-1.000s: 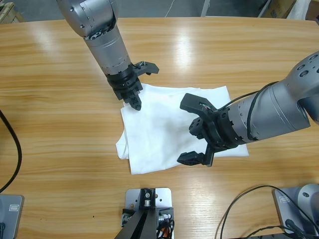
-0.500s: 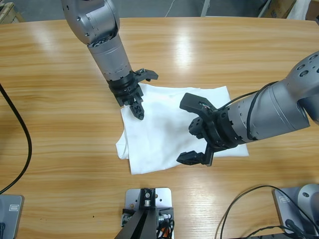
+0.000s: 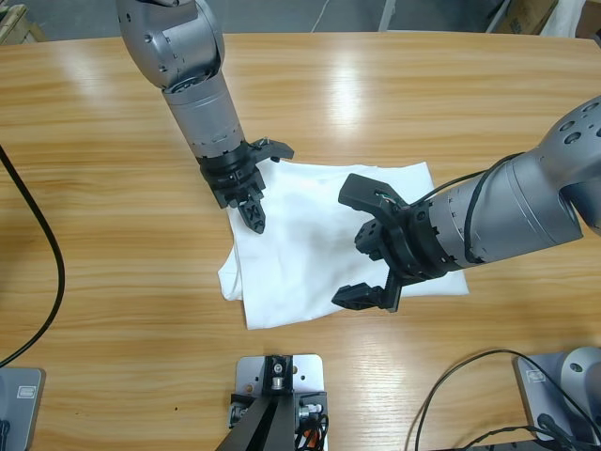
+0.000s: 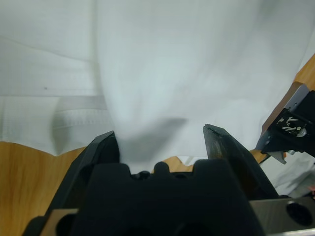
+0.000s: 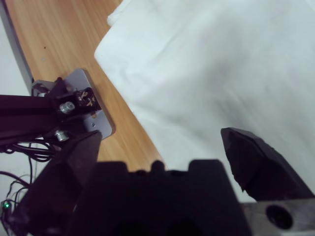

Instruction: Fold clothes

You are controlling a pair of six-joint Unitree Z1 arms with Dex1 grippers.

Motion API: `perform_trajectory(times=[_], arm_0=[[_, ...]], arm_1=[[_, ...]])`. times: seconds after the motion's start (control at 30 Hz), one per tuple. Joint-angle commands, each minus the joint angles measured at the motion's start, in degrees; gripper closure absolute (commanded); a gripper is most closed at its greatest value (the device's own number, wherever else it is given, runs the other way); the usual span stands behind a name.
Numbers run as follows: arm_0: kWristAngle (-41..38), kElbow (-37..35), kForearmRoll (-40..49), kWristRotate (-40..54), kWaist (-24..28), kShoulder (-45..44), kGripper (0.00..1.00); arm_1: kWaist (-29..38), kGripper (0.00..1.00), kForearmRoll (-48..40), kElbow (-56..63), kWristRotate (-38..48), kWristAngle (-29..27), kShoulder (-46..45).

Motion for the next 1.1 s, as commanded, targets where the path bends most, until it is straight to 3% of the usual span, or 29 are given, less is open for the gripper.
perform_trajectory(times=[0.03, 0.1, 0.2, 0.43, 0.47, 0.5, 0.83, 1.1], arm_0=[[-2.7, 1.5, 2.0, -0.4, 0.6, 4.1, 0.427], [-2.7, 1.5, 2.0, -0.1, 0.6, 4.2, 0.487], [-2.6, 1.5, 2.2, 0.6, 0.6, 4.2, 0.675], [-0.5, 1.5, 3.4, 1.1, 0.4, 4.2, 0.802], [0.0, 1.6, 3.4, 1.1, 0.3, 4.2, 0.946], [0.5, 1.6, 3.4, 1.1, 0.3, 4.1, 1.0], [3.5, -3.8, 2.6, 1.3, -1.2, 2.3, 1.0], [2.0, -1.6, 3.9, 2.5, -1.4, 2.0, 1.0]], arm_1=[[-0.6, 0.0, -0.1, 2.2, 0.7, -0.8, -0.5], [-0.6, 0.0, -0.1, 2.3, 0.7, -0.8, -0.6], [-0.6, 0.003, -0.1, 2.3, 0.7, -0.9, -0.7], [-0.6, 0.004, -0.1, 2.0, 0.7, -0.9, -0.7], [-0.6, 0.004, -0.1, 2.0, 0.7, -0.9, -0.7], [-0.7, 0.004, -0.1, 2.0, 0.7, -0.9, -0.7], [-0.7, 0.004, -0.2, 2.6, 0.9, -1.0, -0.9], [-1.5, 0.004, -0.4, 2.6, 0.9, -0.9, -0.5]])
